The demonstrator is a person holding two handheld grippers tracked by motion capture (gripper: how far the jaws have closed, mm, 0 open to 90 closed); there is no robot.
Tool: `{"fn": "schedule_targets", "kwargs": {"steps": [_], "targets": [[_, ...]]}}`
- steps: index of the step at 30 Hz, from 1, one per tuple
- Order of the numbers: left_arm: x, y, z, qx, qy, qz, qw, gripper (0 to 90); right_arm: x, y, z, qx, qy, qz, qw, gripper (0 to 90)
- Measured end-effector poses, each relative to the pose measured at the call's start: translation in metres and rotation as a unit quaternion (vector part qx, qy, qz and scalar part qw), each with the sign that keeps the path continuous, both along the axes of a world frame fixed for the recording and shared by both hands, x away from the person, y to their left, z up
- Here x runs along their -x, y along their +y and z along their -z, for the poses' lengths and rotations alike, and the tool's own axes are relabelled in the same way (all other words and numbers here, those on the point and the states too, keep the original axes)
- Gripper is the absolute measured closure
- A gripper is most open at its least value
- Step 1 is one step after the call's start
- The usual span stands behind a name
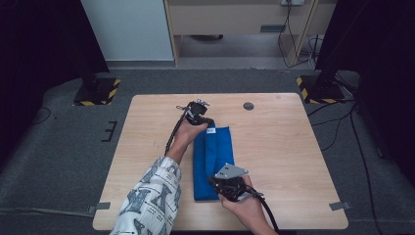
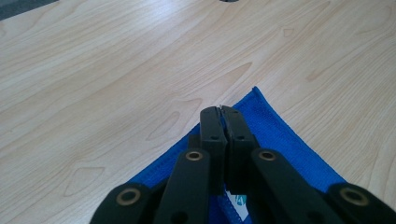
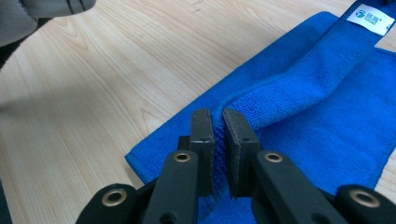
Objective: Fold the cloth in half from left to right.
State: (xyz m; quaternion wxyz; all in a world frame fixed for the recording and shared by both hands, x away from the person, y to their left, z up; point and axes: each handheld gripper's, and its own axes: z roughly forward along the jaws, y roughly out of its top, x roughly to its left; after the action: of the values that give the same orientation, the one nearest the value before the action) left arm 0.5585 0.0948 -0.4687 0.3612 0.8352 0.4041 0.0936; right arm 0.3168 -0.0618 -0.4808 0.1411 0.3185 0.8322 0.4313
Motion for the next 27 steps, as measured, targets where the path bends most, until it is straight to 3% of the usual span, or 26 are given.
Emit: {"fn": "schedule_targets", "kwargs": {"steps": [12,27], "targets": [[0.0,-0.01,0.007,0.005,0.007,0.004,1.0,87.7,-0.002,-0.01,0.012,0.019,0.013,0.019,0.9996,78.5],[0.007,-0.024,0.009,0.015,0.017,0.015,0.9996,77.7,-0.004,-0.027,0.02,0.036,0.044,0.038,0.9976,65.6]]}}
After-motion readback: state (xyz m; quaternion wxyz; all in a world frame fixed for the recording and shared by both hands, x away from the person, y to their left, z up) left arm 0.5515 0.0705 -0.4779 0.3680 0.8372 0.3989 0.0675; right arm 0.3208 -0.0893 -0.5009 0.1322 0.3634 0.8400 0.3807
